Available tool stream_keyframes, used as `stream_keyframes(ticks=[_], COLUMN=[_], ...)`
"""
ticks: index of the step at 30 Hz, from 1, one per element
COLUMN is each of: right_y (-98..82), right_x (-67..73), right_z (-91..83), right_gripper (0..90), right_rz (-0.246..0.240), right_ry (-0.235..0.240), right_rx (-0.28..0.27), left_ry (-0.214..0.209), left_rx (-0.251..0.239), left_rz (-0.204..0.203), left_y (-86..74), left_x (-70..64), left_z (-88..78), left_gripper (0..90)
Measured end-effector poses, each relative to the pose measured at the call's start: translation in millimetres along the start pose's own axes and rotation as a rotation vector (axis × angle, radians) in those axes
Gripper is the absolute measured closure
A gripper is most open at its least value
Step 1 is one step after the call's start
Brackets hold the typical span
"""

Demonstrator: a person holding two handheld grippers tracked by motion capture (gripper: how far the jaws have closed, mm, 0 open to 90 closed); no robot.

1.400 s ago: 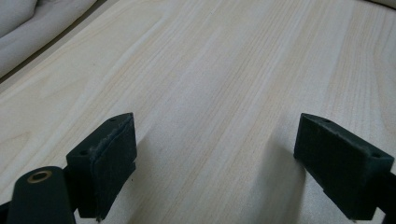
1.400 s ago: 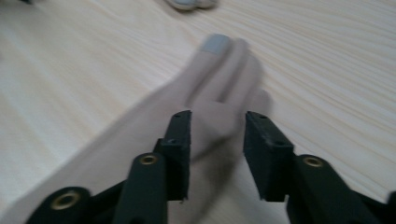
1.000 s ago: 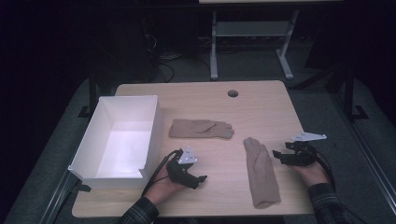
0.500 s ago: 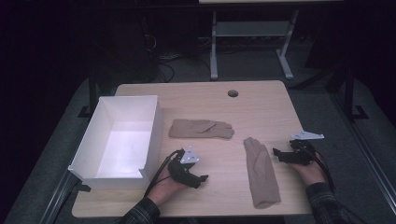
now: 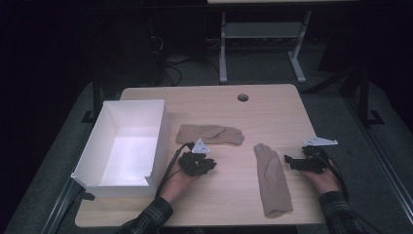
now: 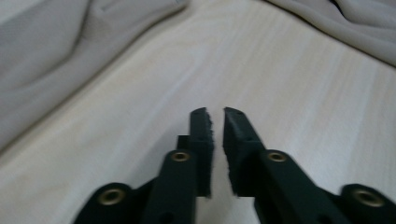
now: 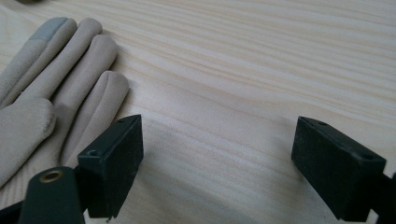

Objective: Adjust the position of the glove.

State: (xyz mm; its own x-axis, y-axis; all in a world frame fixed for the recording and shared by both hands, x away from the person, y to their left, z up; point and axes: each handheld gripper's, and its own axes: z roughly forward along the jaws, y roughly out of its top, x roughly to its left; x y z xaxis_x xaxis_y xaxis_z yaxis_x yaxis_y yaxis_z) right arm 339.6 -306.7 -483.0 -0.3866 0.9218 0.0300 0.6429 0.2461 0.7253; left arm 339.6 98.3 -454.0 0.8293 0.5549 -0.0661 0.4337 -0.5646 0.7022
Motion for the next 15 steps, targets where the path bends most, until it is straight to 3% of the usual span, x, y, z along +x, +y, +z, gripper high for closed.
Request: stream_keyframes(ticks=[3,8,15], right_y=[0.1,0.0,0.1], right_x=[0.0,0.0,-0.1], right_z=[0.0,0.0,0.0], right_gripper=[16.2,16.2,16.1], right_rz=[0.0,0.001,0.001], right_ry=[0.0,0.0,0.001], right_rx=[0.0,0.0,0.0], left_ry=[0.017,0.042,0.067], left_rx=[-0.002,-0.017,-0.03], left_rz=[0.013,0.025,0.011], left_y=[9.7,27.1,40.5], left_x=[2.7,9.6,25.8], left_z=[2.2,7.3,17.2], left_gripper=[89.4,89.5,89.6])
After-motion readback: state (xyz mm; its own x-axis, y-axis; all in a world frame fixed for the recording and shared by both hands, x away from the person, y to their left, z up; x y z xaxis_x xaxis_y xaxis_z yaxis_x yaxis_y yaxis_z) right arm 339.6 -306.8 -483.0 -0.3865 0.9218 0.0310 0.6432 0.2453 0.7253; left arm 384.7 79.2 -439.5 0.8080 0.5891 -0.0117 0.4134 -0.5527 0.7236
